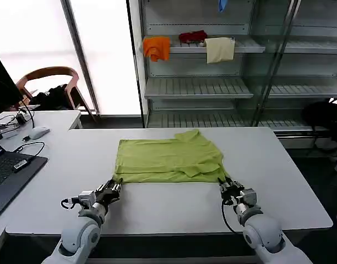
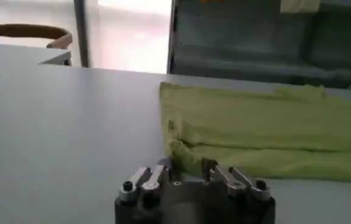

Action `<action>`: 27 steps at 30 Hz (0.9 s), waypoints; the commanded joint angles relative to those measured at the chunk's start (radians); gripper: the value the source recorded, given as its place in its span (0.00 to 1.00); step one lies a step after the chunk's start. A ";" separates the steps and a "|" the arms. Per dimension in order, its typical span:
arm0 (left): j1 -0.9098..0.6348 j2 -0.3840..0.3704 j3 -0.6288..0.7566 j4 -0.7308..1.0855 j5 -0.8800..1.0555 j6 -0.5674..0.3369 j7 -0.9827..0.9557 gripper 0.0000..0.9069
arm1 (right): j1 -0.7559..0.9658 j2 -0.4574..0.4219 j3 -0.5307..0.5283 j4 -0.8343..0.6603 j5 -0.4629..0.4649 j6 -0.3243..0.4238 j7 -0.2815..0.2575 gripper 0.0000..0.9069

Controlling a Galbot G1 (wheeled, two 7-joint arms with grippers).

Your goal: Fold and organize the clothes.

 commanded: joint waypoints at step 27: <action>0.120 0.054 -0.009 -0.172 0.050 0.036 -0.123 0.00 | -0.072 -0.103 0.016 0.194 0.031 -0.105 0.029 0.00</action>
